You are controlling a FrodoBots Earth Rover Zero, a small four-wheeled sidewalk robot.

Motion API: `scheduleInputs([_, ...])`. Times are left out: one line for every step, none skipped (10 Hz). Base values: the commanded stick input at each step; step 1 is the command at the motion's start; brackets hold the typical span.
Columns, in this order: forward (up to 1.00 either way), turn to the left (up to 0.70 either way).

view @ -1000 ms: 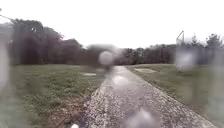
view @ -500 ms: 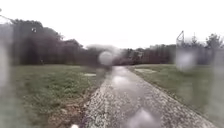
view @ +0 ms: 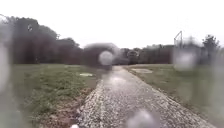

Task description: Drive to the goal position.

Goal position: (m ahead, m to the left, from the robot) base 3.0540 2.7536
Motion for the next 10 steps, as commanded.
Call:
scheduleInputs([0.7,0.0])
scheduleInputs([0.7,0.0])
scheduleInputs([0.7,0.0])
scheduleInputs([0.7,0.0])
scheduleInputs([0.7,0.0])
scheduleInputs([0.7,0.0])
scheduleInputs([0.7,0.0])
scheduleInputs([0.7,0.0])
scheduleInputs([0.7,0.0])
scheduleInputs([0.7,0.0])
